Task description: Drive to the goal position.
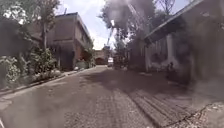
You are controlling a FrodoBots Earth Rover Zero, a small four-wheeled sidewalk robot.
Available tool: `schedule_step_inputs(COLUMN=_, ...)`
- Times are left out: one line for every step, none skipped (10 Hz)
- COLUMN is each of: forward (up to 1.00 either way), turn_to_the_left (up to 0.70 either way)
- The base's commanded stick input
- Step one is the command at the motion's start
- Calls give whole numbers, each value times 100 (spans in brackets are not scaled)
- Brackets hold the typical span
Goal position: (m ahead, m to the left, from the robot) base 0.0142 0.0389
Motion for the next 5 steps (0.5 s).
schedule_step_inputs(forward=70, turn_to_the_left=0)
schedule_step_inputs(forward=70, turn_to_the_left=0)
schedule_step_inputs(forward=70, turn_to_the_left=0)
schedule_step_inputs(forward=70, turn_to_the_left=0)
schedule_step_inputs(forward=70, turn_to_the_left=0)
